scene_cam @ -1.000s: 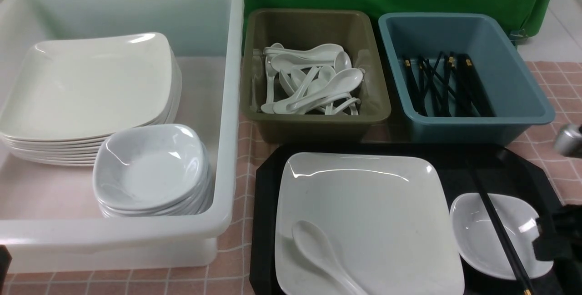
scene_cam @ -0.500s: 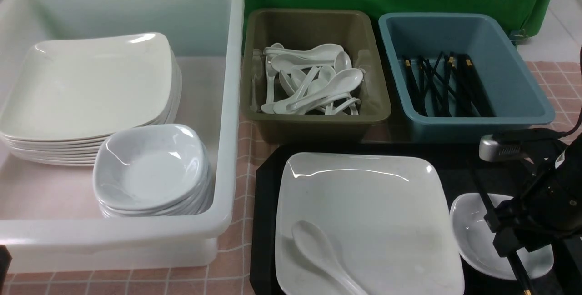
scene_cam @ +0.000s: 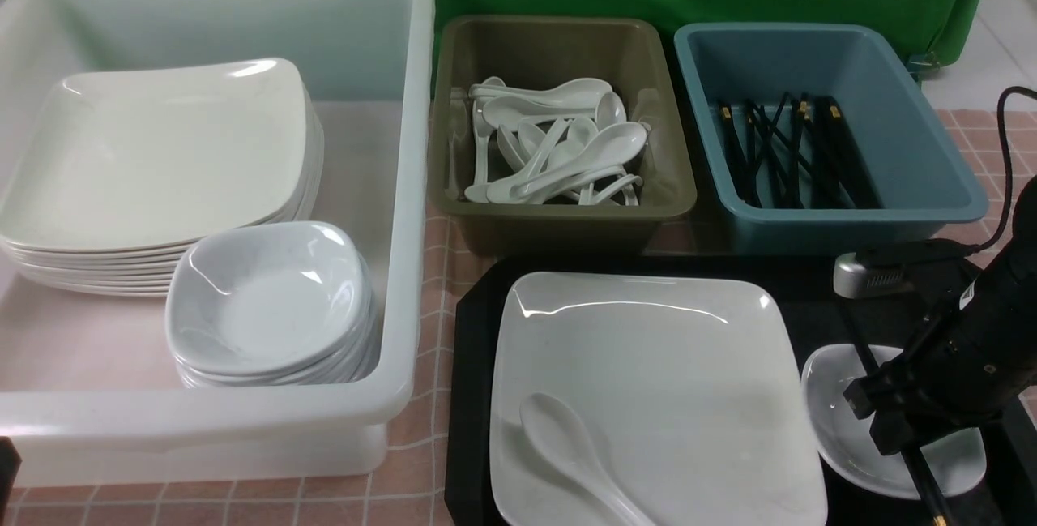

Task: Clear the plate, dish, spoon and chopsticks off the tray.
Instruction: Use the right arm to grab a pair of chopsticks from the plate

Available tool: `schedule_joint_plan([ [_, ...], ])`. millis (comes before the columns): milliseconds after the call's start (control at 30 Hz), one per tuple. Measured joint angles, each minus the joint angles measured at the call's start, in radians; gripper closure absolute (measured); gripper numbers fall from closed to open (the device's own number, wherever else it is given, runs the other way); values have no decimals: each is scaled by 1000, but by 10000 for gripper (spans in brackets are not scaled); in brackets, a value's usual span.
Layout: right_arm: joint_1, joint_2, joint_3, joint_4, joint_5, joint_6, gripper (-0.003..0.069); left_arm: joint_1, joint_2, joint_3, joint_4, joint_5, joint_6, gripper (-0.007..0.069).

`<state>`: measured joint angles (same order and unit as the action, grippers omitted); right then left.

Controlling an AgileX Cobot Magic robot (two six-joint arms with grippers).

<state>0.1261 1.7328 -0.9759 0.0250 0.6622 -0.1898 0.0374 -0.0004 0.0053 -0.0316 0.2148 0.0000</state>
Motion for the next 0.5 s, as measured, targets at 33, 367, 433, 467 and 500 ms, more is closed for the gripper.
schedule_joint_plan([
  [33, 0, 0, 1, 0, 0, 0, 468, 0, 0, 0, 0, 0, 0, 620],
  [367, 0, -24, -38, 0, 165, -2, 499, 0, 0, 0, 0, 0, 0, 620],
  [433, 0, -60, -65, 6, 229, -2, 499, 0, 0, 0, 0, 0, 0, 620],
  [467, 0, -68, -68, 6, 240, -2, 499, 0, 0, 0, 0, 0, 0, 620],
  [500, 0, -97, -89, 16, 277, -2, 499, 0, 0, 0, 0, 0, 0, 620],
])
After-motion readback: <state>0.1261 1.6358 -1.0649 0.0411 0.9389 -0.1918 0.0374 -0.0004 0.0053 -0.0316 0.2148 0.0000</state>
